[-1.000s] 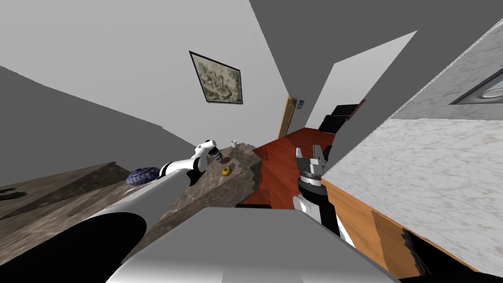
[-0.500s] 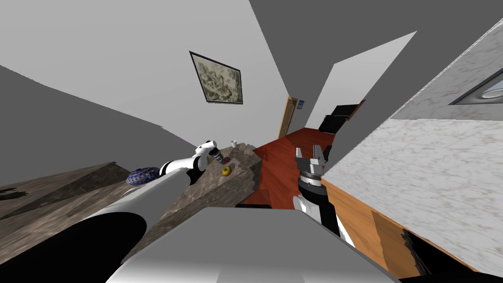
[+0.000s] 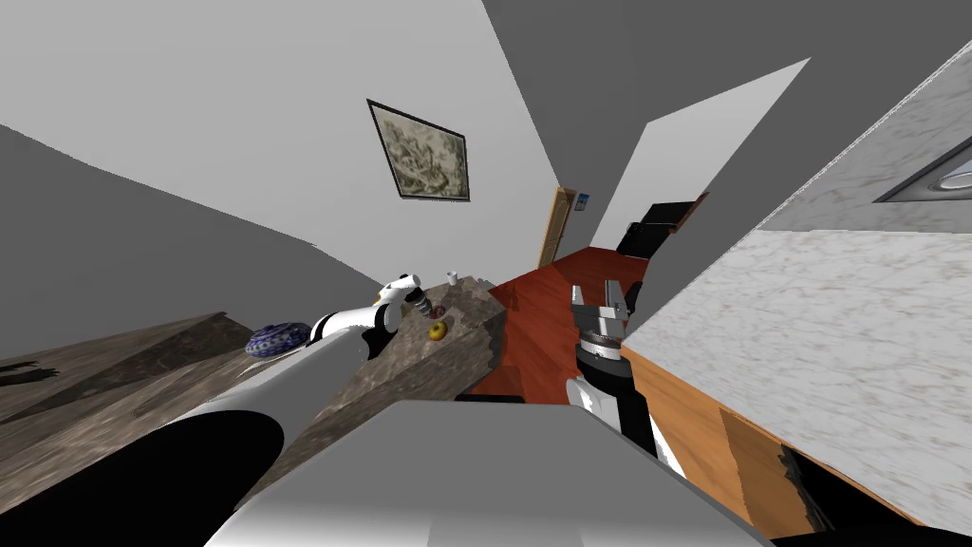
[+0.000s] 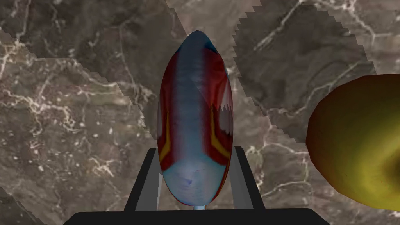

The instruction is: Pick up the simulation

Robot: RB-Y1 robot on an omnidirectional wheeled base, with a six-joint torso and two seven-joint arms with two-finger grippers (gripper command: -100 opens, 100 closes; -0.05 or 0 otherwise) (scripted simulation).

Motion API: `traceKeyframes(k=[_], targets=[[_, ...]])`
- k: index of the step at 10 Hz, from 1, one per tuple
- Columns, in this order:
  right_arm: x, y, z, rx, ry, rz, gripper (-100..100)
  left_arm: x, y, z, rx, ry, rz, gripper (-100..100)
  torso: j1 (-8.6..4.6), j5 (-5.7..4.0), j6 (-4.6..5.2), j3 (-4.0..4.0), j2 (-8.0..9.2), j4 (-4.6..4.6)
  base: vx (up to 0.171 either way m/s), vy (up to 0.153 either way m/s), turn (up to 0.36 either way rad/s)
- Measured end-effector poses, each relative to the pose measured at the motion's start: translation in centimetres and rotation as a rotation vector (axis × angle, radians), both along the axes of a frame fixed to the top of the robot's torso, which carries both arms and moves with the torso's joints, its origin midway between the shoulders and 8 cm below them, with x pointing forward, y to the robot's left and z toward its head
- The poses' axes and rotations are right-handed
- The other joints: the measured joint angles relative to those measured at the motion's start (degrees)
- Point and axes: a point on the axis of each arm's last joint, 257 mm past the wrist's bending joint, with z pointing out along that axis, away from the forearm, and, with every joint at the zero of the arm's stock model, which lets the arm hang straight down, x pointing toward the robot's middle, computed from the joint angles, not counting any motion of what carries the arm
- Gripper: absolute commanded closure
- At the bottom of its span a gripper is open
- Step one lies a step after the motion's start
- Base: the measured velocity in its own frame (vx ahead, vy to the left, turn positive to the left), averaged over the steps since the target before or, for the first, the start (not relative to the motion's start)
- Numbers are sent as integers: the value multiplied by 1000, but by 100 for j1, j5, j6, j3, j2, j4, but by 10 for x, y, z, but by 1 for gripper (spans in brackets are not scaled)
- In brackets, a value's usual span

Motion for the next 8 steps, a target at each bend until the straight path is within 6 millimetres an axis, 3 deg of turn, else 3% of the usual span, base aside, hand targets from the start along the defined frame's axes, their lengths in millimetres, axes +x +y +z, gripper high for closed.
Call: traceKeyframes(k=[2,3,4,7,8], targets=[[0,0,0,0,0,0,0,0,0,0,0,1,0,100,4,0,0,-4,-7,-1,0,0,0],[0,0,0,0,0,0,0,0,0,0,0,1,0,0,5,0,0,-4,-8,-1,0,0,0],[0,0,0,0,0,0,0,0,0,0,0,1,0,100,5,0,0,-4,-8,-1,8,6,-28],[0,0,0,0,0,0,0,2,5,16,-1,2,1,100,4,-3,1,0,-4,3,-2,1,-4],[0,0,0,0,0,0,0,1,5,17,-1,3,0,0,3,-1,1,-1,-4,2,0,0,0]])
